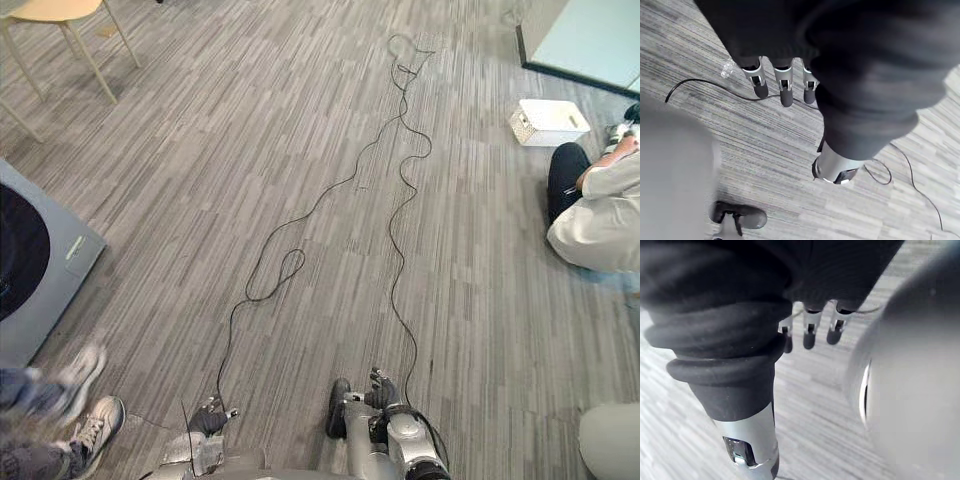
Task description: Organize washtable
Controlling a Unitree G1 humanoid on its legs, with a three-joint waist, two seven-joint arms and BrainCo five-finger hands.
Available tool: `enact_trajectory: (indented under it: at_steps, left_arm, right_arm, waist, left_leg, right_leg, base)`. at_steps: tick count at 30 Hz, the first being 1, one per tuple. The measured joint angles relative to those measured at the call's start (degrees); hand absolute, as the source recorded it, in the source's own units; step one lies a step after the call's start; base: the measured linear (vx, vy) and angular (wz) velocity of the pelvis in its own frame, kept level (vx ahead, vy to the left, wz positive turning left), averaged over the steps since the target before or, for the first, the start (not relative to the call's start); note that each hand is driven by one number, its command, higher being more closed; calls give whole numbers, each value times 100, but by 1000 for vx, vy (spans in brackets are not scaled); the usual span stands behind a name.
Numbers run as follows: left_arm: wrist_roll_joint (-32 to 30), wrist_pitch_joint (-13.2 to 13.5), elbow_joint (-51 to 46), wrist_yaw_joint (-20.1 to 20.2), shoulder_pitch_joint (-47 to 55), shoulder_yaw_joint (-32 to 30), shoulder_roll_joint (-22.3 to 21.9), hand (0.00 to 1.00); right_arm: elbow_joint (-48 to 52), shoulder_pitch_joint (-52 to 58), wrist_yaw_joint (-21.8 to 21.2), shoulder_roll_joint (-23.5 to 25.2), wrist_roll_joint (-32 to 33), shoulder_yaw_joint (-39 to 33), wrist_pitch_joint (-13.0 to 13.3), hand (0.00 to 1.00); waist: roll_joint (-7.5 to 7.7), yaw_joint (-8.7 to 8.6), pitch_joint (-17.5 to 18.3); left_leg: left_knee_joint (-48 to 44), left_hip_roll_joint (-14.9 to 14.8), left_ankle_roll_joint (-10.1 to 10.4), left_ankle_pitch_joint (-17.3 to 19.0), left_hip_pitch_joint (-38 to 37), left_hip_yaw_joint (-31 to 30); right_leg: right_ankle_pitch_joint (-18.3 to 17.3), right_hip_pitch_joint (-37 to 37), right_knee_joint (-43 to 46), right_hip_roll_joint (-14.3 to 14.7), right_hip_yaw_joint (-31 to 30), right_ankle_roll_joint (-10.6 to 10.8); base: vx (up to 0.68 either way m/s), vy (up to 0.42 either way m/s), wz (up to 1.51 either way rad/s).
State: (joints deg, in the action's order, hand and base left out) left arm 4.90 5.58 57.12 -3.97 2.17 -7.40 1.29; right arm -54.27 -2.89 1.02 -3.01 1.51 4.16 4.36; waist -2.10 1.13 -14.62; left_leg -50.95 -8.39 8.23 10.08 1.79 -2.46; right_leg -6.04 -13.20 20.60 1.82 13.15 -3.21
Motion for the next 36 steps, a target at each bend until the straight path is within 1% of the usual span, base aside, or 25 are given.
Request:
enact_trajectory:
  at_steps: [2,3,4,6,7,8,9,10,11,13,14,15,16,18,19,20,23,25,28,29,31,32,33,35,36]
  left_arm:
    - [-4,5,-205,8,-7,5,22,0]
    - [-2,18,-342,18,-13,89,137,0]
    - [1,56,-419,18,-14,107,144,0]
    - [9,190,-611,20,-97,101,170,0]
    - [23,214,-626,22,-128,102,169,0]
    - [59,225,-637,19,-114,111,114,0]
    - [114,227,-639,27,-103,113,101,0]
    - [133,230,-626,13,-110,118,77,0]
    - [138,234,-630,16,-110,95,111,0]
    - [172,228,-632,16,-116,102,158,0]
    - [170,213,-615,16,-124,147,197,0]
    - [170,187,-581,14,-144,308,303,0]
    - [163,145,-542,8,-155,413,380,0]
    - [113,79,-430,9,-133,566,385,0]
    - [102,77,-417,6,-85,629,384,0]
    - [102,73,-412,4,-87,680,381,0]
    - [85,53,-302,13,-119,796,360,0]
    - [40,40,-244,11,-110,798,362,0]
    - [-71,39,-119,13,-53,796,395,0]
    - [-114,48,-76,17,-38,790,346,0]
    - [-115,35,20,20,-28,771,289,0]
    - [-67,5,44,31,62,508,117,0]
    - [-67,5,11,25,67,398,76,0]
    - [-82,0,-109,30,17,329,97,0]
    - [-58,4,-229,30,1,330,197,0]
  right_arm:
    - [-14,4,5,105,11,-3,-76,0]
    - [-76,32,10,219,12,-2,-75,0]
    - [-136,34,10,221,14,-2,-78,0]
    - [-322,-31,17,272,13,-5,-79,0]
    - [-344,-51,17,264,13,-16,-79,0]
    - [-415,-60,27,192,8,-32,-69,0]
    - [-488,-57,27,166,5,-31,-63,0]
    - [-619,-66,33,161,-6,-24,-79,0]
    - [-650,-23,23,208,-22,-13,-82,0]
    - [-584,27,17,294,-151,-40,-79,0]
    - [-580,54,12,308,-176,-41,-80,0]
    - [-560,110,-1,337,-213,-51,-84,0]
    - [-467,105,-11,360,-225,-89,-78,0]
    - [-265,116,-11,351,-281,-106,-68,0]
    - [-211,122,-13,354,-332,-82,-41,0]
    - [-171,123,-13,348,-337,-80,-23,0]
    - [-46,37,-12,266,-349,20,13,0]
    - [-48,-45,-7,245,-346,16,24,0]
    - [-64,-8,-7,264,-356,18,30,0]
    - [-58,-8,-18,225,-382,-11,12,0]
    - [-11,-4,-35,160,-381,-43,16,0]
    - [51,3,-43,100,-382,-11,-24,0]
    - [63,2,-39,72,-381,20,-49,0]
    - [-65,-4,-28,142,-374,0,-109,0]
    - [-127,-1,-12,229,-367,-1,-123,0]
  waist:
    - [-73,31,-89]
    - [76,119,-114]
    - [148,160,-118]
    - [306,339,-133]
    - [318,381,-140]
    - [257,472,-135]
    - [201,504,-122]
    - [239,591,-77]
    - [379,587,-31]
    - [550,576,12]
    - [608,566,17]
    - [705,496,-20]
    - [736,422,-63]
    - [664,329,-106]
    - [565,263,-139]
    - [556,256,-137]
    - [533,94,-149]
    - [583,-47,-140]
    - [692,-60,-73]
    - [559,-80,0]
    - [364,-142,71]
    - [-20,-131,51]
    - [-111,-59,45]
    - [-128,-4,-18]
    - [52,6,-104]
  left_leg:
    - [-1276,-333,-222,328,614,379]
    - [-1271,-292,-450,504,1020,601]
    - [-1072,-228,-588,586,1235,726]
    - [674,211,-670,637,2049,898]
    - [1338,332,-570,532,2164,871]
    - [3086,442,-345,-49,2227,706]
    - [3355,424,-369,-425,2228,693]
    - [3265,487,-560,-1013,2134,738]
    - [3089,618,-730,-993,2159,709]
    - [2671,786,-1250,-543,2086,775]
    - [2577,855,-1332,-415,2000,808]
    - [2443,989,-1468,-103,1703,844]
    - [2366,1089,-1553,206,1322,806]
    - [2559,1111,-1579,479,575,708]
    - [2911,1108,-1618,534,95,617]
    - [3090,1102,-1625,559,-115,550]
    - [3717,964,-1575,647,-863,283]
    - [4249,977,-1412,736,-1461,62]
    - [4247,1055,-1054,1001,-2004,-129]
    - [3620,894,-936,1161,-1964,-341]
    - [2185,668,-632,1091,-1480,-387]
    - [445,291,170,153,-810,-271]
    - [-206,122,249,-18,-513,-167]
    - [-1385,-182,-108,312,261,300]
    - [-1313,-137,-403,523,685,533]
  right_leg:
    - [-228,770,-395,220,-104,-159]
    - [-306,1247,-691,194,-216,-155]
    - [-287,1454,-852,158,-269,-124]
    - [-300,2001,-1379,-92,-405,-91]
    - [-354,2111,-1495,-169,-421,1]
    - [-467,2401,-1752,-198,-562,169]
    - [-532,2511,-1847,-184,-616,232]
    - [-663,2734,-1916,-256,-751,317]
    - [-720,2732,-1784,-390,-782,234]
    - [-772,2262,-318,-652,-905,369]
    - [-759,2069,283,-744,-944,459]
    - [-418,1672,1626,-911,-1082,890]
    - [-255,1264,2942,-1021,-1134,1007]
    - [-454,786,3981,-1201,-665,684]
    - [-607,475,3915,-1271,-222,514]
    - [-701,289,3718,-1259,-34,493]
    - [-755,-414,1404,-942,594,544]
    - [97,-666,-814,-767,699,753]
    - [267,-800,-1020,-736,444,586]
    - [927,-825,-597,-505,86,29]
    - [1047,-650,-347,-357,232,-73]
    - [687,-226,-433,56,273,-175]
    - [603,-32,-545,196,222,-239]
    - [423,704,-945,423,64,-333]
    - [350,1279,-1268,392,-52,-344]
  base:
    - [621,-25,-30]
    - [586,-25,-24]
    - [670,-4,-34]
    - [553,45,-38]
    - [542,161,-48]
    - [563,203,-48]
    - [689,281,-59]
    - [468,216,-35]
    - [600,258,-31]
    - [689,301,-7]
    - [618,273,16]
    - [710,269,24]
    - [569,203,24]
    - [593,182,21]
    - [520,127,22]
    - [506,84,31]
    - [543,21,48]
    - [605,-31,54]
    - [675,-100,59]
    - [910,-189,70]
    - [825,-176,43]
    - [607,-95,-12]
    - [772,-73,-45]
    - [749,-51,-33]
    - [813,-75,-20]
